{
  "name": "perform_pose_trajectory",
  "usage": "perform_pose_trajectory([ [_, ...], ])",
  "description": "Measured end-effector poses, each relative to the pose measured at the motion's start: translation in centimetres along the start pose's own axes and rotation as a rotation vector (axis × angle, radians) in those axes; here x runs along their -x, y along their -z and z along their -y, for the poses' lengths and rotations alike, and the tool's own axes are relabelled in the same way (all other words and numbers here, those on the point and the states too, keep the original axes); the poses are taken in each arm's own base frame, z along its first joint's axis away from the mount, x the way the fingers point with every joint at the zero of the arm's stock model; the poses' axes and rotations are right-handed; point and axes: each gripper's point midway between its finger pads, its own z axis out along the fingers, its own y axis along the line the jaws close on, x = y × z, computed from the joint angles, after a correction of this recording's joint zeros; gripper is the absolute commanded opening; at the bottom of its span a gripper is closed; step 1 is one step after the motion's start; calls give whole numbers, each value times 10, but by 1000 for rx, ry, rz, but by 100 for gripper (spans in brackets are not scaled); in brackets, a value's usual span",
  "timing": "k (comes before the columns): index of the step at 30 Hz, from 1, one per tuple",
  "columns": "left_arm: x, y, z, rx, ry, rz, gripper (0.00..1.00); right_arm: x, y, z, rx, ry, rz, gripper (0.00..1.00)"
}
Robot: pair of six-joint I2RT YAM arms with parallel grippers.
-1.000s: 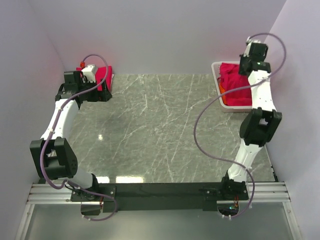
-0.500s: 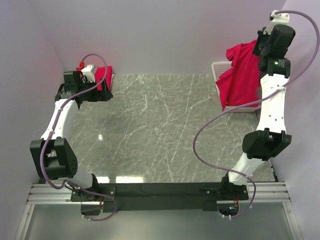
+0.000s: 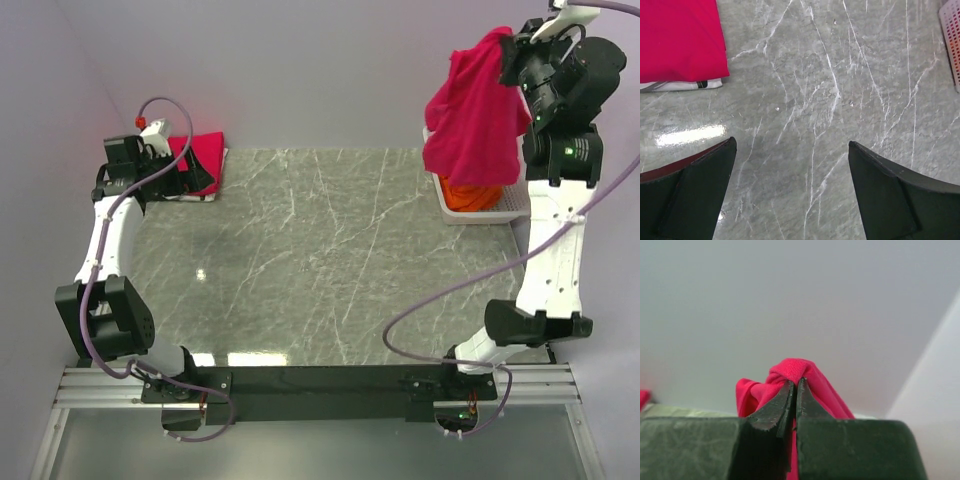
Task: Fold and stack the t-shirts
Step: Move the tshirt to the center of the board, then flatten the tshirt out
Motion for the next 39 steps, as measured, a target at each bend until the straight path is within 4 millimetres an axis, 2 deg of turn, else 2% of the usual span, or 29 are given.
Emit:
perform_pose_trajectory([
  [3, 4, 5, -2, -7, 16, 13, 99, 24, 18, -40, 133, -8, 55, 0],
  [6, 11, 15, 3, -28, 16, 40, 99, 34, 42, -86, 300, -28, 73, 0],
  [9, 21, 30, 13, -53, -13, 87, 100, 29, 68, -130, 479, -87, 49, 0],
  [11, 27, 39, 22, -72, -43, 116, 99, 13, 81, -151, 578, -139, 7, 0],
  [12, 29, 42, 24, -79, -55, 124, 100, -5, 88, -160, 622, -171, -41, 0],
  [13, 29, 44, 27, -89, -70, 128, 100, -26, 94, -169, 664, -200, -98, 15],
  [14, 28, 46, 30, -100, -88, 129, 99, -62, 97, -179, 712, -226, -182, 48],
  [15, 27, 47, 32, -109, -101, 127, 99, -82, 98, -183, 720, -248, -235, 48],
  [16, 25, 47, 33, -122, -125, 122, 100, -122, 98, -188, 731, -262, -328, 64],
  [18, 17, 44, 32, -137, -150, 104, 100, -188, 101, -192, 726, -287, -498, 68],
  [21, -5, 36, 31, -148, -191, 49, 99, -312, 102, -190, 650, -314, -824, 76],
  [22, -13, 33, 32, -155, -206, 30, 99, -342, 110, -188, 627, -322, -913, 76],
  [23, -22, 30, 34, -164, -224, 8, 97, -373, 125, -186, 605, -326, -1012, 75],
  [24, -32, 26, 37, -177, -241, -21, 95, -396, 145, -185, 589, -334, -1102, 74],
  [25, -43, 23, 40, -191, -262, -47, 94, -410, 163, -185, 582, -338, -1169, 72],
  [26, -53, 18, 44, -209, -286, -76, 89, -415, 176, -188, 588, -335, -1206, 71],
  [28, -80, 9, 51, -252, -330, -147, 85, -415, 200, -201, 631, -311, -1244, 71],
  [31, -136, -7, 60, -323, -377, -299, 83, -405, 232, -232, 754, -251, -1241, 72],
  [34, -193, -17, 60, -353, -397, -456, 84, -409, 266, -254, 850, -192, -1277, 75],
  [37, -235, -19, 54, -340, -419, -579, 80, -429, 290, -258, 868, -129, -1365, 74],
  [39, -250, -20, 45, -310, -437, -629, 75, -438, 294, -256, 857, -106, -1399, 74],
])
